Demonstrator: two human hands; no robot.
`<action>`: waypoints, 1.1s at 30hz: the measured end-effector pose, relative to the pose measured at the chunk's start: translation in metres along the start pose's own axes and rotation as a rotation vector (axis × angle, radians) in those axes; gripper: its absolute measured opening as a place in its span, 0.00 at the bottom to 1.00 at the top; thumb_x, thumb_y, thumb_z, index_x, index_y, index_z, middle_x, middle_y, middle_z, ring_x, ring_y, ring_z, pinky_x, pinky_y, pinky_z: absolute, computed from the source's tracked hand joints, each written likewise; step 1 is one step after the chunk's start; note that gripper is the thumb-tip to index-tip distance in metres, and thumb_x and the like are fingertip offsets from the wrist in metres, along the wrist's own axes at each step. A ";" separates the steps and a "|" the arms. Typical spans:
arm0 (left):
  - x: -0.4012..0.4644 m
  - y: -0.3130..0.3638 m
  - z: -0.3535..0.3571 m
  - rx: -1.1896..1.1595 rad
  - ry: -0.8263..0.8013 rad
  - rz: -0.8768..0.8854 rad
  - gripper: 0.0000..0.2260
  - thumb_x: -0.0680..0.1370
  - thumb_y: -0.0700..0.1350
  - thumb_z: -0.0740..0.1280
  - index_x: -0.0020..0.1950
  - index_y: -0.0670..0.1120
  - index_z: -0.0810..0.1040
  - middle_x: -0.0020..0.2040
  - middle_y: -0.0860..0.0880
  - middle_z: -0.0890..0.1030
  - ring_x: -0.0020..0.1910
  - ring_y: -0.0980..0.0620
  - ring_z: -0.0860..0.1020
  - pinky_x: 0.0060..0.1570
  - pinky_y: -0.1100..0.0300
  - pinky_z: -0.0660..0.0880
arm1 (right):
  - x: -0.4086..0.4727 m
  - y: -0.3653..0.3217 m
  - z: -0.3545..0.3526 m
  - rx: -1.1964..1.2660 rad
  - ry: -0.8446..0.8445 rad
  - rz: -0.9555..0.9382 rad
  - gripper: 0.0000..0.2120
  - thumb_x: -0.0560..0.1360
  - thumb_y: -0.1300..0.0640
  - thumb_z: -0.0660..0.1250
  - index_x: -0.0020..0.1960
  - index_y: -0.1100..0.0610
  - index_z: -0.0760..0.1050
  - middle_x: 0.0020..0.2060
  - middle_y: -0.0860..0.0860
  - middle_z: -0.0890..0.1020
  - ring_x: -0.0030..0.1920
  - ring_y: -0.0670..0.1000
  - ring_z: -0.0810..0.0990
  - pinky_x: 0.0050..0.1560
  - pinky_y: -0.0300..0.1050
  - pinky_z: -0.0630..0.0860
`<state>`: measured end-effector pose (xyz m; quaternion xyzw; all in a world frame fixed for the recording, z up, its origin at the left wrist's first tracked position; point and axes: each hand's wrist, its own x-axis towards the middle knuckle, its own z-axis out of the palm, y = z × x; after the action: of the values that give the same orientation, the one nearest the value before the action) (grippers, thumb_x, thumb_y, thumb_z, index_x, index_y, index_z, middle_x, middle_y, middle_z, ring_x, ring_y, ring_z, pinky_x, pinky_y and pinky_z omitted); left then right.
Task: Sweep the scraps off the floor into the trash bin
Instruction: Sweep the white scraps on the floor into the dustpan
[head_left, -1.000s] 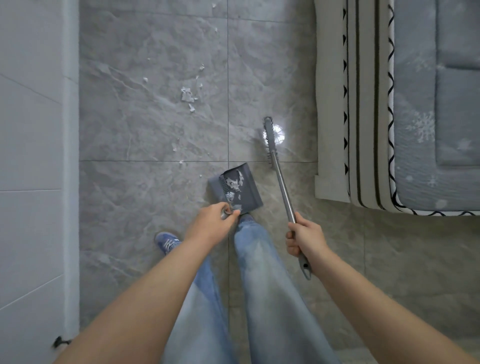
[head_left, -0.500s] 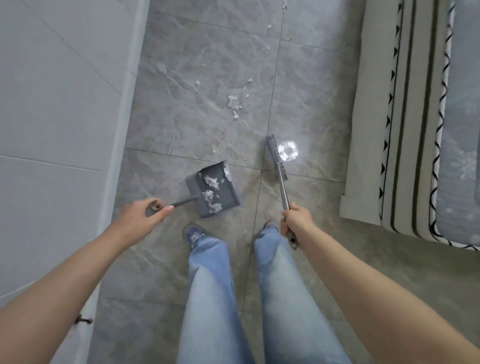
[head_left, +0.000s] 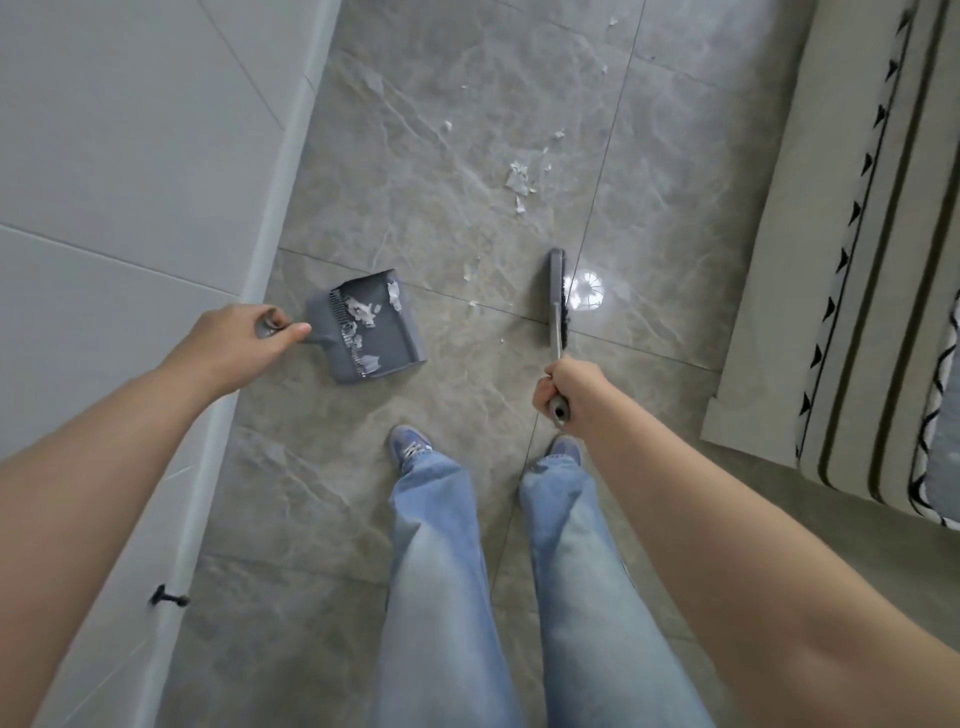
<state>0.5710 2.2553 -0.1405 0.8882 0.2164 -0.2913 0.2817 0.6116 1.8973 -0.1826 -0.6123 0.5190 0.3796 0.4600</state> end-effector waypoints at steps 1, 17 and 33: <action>0.004 -0.004 0.000 -0.011 0.008 -0.015 0.17 0.78 0.57 0.67 0.42 0.44 0.78 0.30 0.50 0.71 0.41 0.36 0.77 0.38 0.55 0.66 | -0.005 -0.001 0.012 0.032 -0.036 0.010 0.11 0.81 0.62 0.49 0.43 0.57 0.66 0.30 0.51 0.65 0.25 0.47 0.63 0.19 0.37 0.61; 0.022 -0.023 -0.013 -0.091 0.010 0.000 0.16 0.77 0.58 0.67 0.43 0.45 0.78 0.45 0.42 0.82 0.48 0.39 0.79 0.38 0.56 0.68 | -0.071 0.016 0.077 0.057 -0.155 -0.083 0.26 0.80 0.67 0.53 0.75 0.49 0.64 0.27 0.49 0.62 0.20 0.46 0.59 0.18 0.35 0.59; -0.070 -0.098 0.003 -0.491 0.177 -0.271 0.17 0.77 0.59 0.67 0.39 0.45 0.78 0.29 0.50 0.77 0.35 0.39 0.76 0.38 0.53 0.71 | -0.086 0.038 0.137 -0.486 -0.155 -0.304 0.25 0.79 0.62 0.54 0.75 0.49 0.65 0.27 0.52 0.70 0.24 0.51 0.69 0.27 0.44 0.69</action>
<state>0.4651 2.3113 -0.1343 0.7784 0.4206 -0.1866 0.4270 0.5612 2.0518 -0.1470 -0.7443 0.2785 0.4652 0.3899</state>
